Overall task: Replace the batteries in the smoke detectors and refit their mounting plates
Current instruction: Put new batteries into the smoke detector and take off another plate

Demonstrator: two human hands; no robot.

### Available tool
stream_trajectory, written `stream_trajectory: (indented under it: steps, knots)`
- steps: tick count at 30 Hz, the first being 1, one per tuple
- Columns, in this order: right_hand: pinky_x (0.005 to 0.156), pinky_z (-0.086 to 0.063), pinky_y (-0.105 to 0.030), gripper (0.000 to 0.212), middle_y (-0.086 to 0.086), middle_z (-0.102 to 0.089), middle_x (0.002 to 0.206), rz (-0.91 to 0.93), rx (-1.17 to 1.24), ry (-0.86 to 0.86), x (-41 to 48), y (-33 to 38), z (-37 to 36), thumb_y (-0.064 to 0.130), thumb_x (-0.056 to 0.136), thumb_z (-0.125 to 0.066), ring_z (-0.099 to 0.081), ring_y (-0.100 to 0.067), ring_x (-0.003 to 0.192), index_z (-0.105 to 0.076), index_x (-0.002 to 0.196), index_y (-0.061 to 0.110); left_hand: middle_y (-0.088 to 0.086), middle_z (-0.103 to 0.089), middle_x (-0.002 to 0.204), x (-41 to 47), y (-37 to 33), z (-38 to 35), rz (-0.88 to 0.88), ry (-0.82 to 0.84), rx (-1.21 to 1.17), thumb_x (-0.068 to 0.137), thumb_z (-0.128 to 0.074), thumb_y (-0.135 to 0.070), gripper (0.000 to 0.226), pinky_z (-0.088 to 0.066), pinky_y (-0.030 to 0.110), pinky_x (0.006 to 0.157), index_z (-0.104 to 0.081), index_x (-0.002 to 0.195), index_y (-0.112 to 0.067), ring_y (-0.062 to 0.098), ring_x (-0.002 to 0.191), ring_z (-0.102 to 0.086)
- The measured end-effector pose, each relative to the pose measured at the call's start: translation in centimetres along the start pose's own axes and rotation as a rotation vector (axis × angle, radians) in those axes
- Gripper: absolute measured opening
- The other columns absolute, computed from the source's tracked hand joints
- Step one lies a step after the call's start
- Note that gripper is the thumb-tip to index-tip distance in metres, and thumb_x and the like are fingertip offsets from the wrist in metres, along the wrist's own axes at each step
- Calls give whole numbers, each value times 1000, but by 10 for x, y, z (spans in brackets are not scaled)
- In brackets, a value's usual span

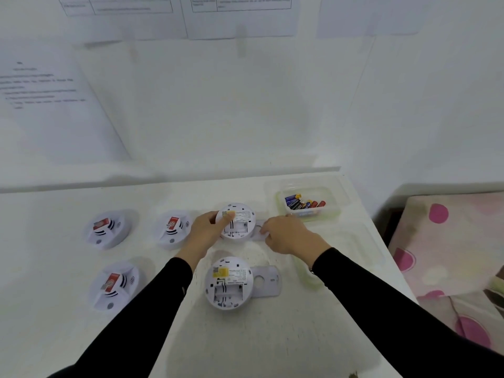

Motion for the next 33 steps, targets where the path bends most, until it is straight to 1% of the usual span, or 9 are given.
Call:
stream_trajectory:
  steps: [4, 9, 15, 18, 20, 22, 27, 30, 33]
  knots:
    - [107, -34, -38, 43, 1, -49, 143, -10, 55, 27, -1, -2, -3, 20, 98, -37, -48, -22, 128, -51, 137, 27, -4, -69, 85, -1, -2, -1, -22, -25, 70, 92, -65, -44, 20, -51, 34, 79, -68, 83, -27, 22, 90, -64]
    - [103, -37, -38, 41, 1, -50, 142, -9, 126, 7, -5, -3, -3, 22, 97, -39, -50, -23, 126, -51, 137, 25, 0, -61, 127, -1, 1, 3, -50, -70, 149, 91, -65, -48, 52, -46, 30, 93, -62, 131, -16, 18, 113, -59]
    - [85, -49, -34, 33, 1, -57, 127, -29, 403, -320, -21, -4, 19, 19, 97, -43, -56, -19, 112, -60, 125, 18, 3, -58, 122, -19, -14, 44, -392, -394, 361, 89, -70, -21, 25, -38, 28, 91, -67, 114, -16, 28, 115, -54]
    - [77, -48, -27, 28, 5, -59, 122, 15, 457, -496, -28, 5, 28, 18, 97, -46, -57, -15, 107, -63, 118, 19, 6, -43, 147, -12, 13, 76, -93, -511, 619, 79, -77, -45, 64, -29, 46, 107, -54, 134, -23, 36, 136, -33]
    - [76, -47, -25, 26, 6, -60, 119, 76, 501, -571, -31, 16, 31, 15, 95, -47, -56, -14, 106, -65, 114, 20, 8, -29, 157, -9, 33, 88, 135, -426, 683, 70, -76, -65, 95, -24, 50, 112, -37, 147, -24, 36, 142, -25]
    - [80, -50, -26, 26, 7, -60, 118, 142, 553, -613, -34, 31, 31, 14, 94, -49, -54, -12, 108, -66, 113, 19, 14, -31, 154, -7, 37, 90, 149, -353, 649, 69, -77, -65, 105, -28, 49, 111, -30, 150, -20, 39, 138, -29]
    - [98, -45, -28, 28, 8, -58, 123, 246, 843, -610, -39, 60, 28, 14, 95, -51, -50, -9, 118, -63, 119, 20, 8, -45, 144, -30, 8, 83, -53, -304, 126, 83, -74, -46, 79, -40, 36, 100, -37, 147, -19, 25, 126, -48]
    - [107, -40, -30, 40, 15, -49, 137, 276, 1053, -545, -44, 71, 31, 36, 94, -59, -42, -1, 129, -51, 132, 31, 13, -55, 139, -58, -18, 52, -38, 54, -636, 83, -60, -45, 67, -52, 40, 89, -45, 142, -18, 29, 119, -58]
    - [106, -37, -19, 56, 19, -39, 145, 276, 1256, -551, -59, 74, 41, 42, 85, -69, -36, 2, 134, -43, 135, 40, 22, -63, 124, -90, -40, 27, 59, 291, -1127, 85, -43, -38, 55, -47, 50, 100, -63, 126, -7, 39, 111, -62]
Point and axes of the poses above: each hand's wrist, its own x-axis towards the middle knuckle, its own z-axis out of the back of the hand, y = z × x, the point moved 6 cm from there along x, towards the middle knuckle
